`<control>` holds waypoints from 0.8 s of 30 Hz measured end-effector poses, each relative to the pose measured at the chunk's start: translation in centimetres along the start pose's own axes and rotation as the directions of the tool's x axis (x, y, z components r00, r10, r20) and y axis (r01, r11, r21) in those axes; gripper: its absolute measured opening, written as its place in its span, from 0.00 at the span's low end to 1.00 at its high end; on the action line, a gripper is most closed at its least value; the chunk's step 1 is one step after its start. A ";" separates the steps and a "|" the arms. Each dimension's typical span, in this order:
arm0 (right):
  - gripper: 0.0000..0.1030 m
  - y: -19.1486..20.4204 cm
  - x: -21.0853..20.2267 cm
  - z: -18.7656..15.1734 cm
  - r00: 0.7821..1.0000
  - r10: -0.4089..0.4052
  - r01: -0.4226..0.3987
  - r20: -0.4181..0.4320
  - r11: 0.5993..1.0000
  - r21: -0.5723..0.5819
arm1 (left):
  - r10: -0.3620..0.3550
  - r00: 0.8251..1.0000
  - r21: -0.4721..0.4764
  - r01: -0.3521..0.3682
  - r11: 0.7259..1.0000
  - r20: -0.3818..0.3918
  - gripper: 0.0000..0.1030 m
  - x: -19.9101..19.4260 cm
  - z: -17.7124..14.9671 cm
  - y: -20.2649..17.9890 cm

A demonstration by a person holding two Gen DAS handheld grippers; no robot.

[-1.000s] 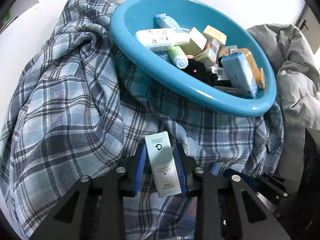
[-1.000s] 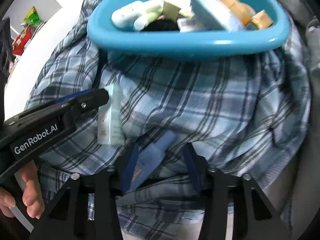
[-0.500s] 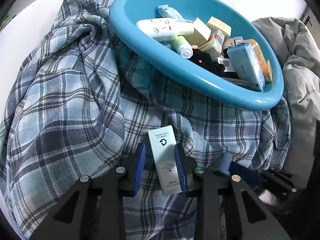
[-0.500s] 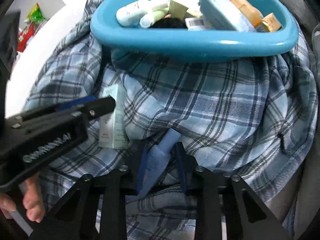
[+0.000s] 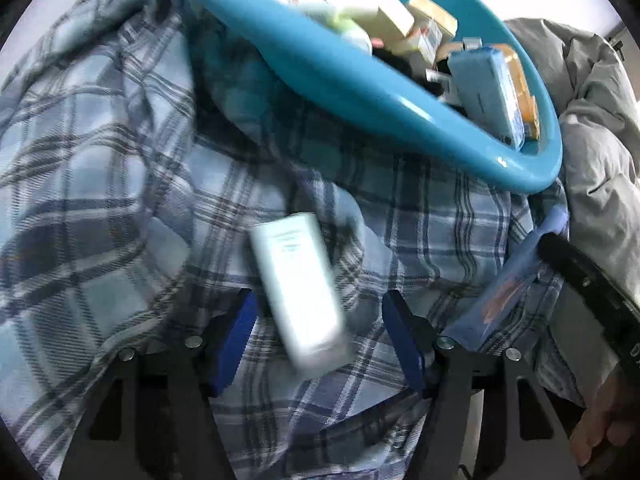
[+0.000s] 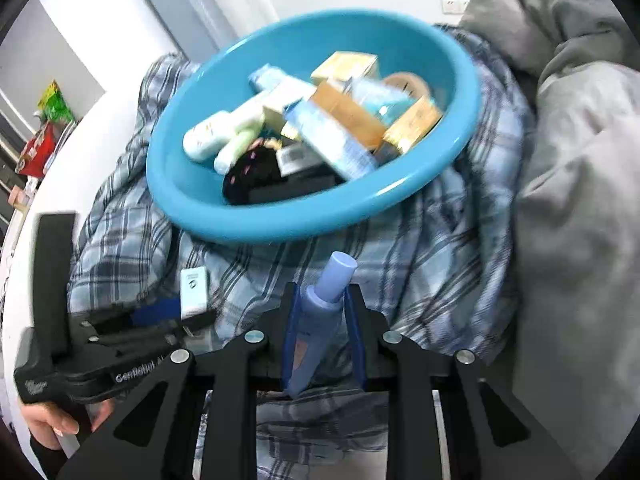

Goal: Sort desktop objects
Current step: 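Lower the right tool onto the blue tube and close it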

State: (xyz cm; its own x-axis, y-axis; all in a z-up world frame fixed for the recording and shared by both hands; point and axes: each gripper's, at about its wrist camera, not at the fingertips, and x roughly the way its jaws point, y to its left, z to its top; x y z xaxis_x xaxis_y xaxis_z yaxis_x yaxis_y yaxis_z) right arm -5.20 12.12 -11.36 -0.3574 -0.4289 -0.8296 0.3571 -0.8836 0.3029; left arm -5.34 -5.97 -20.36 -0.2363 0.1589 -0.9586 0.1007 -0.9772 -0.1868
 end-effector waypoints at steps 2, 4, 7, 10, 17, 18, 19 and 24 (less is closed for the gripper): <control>0.21 1.0 0.3 0.3 1.000 -0.019 0.019 0.012 1.000 -0.012 | 0.049 0.999 0.032 -0.050 0.998 0.015 0.65 0.2 -0.1 -0.8; 0.21 0.4 0.2 0.1 1.000 -0.027 0.027 0.003 1.000 -0.010 | 0.084 0.996 0.053 -0.085 0.995 0.014 0.63 0.6 -0.3 -1.3; 0.21 0.3 1.4 -0.5 0.999 -0.031 0.030 -0.044 0.999 -0.014 | 0.041 0.999 0.015 -0.041 0.999 0.002 0.33 0.7 -0.3 -0.9; 0.21 0.5 2.7 -1.1 0.995 -0.023 0.021 -0.092 0.999 -0.024 | 0.001 1.000 -0.003 -0.001 1.000 0.025 0.31 0.0 -0.3 -0.5; 0.21 1.4 4.4 -1.9 0.989 -0.018 0.009 -0.148 0.998 -0.061 | -0.018 0.997 0.021 0.016 1.000 0.081 0.31 -1.6 -0.5 -1.2; 0.21 1.5 4.6 -2.0 0.988 -0.014 0.005 -0.155 0.998 -0.062 | -0.021 0.996 0.023 0.019 1.000 0.090 0.31 -1.9 -0.5 -1.2; 0.21 1.6 4.8 -2.1 0.987 -0.014 0.004 -0.160 0.998 -0.062 | -0.024 0.995 0.024 0.022 0.999 0.097 0.31 -2.1 -0.6 -1.3; 0.21 1.7 5.7 -2.4 0.986 -0.035 0.026 -0.162 0.998 -0.061 | 0.000 0.997 0.028 -0.002 1.000 0.079 0.31 -1.9 -0.5 -1.4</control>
State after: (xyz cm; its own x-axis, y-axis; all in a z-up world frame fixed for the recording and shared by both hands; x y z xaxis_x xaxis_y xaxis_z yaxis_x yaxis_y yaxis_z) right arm -4.58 8.60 -16.68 -0.2256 -0.3613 -0.9047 0.3995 -0.8813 0.2524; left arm -4.60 -4.83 -18.38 -0.3115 0.1472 -0.9388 0.0743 -0.9811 -0.1785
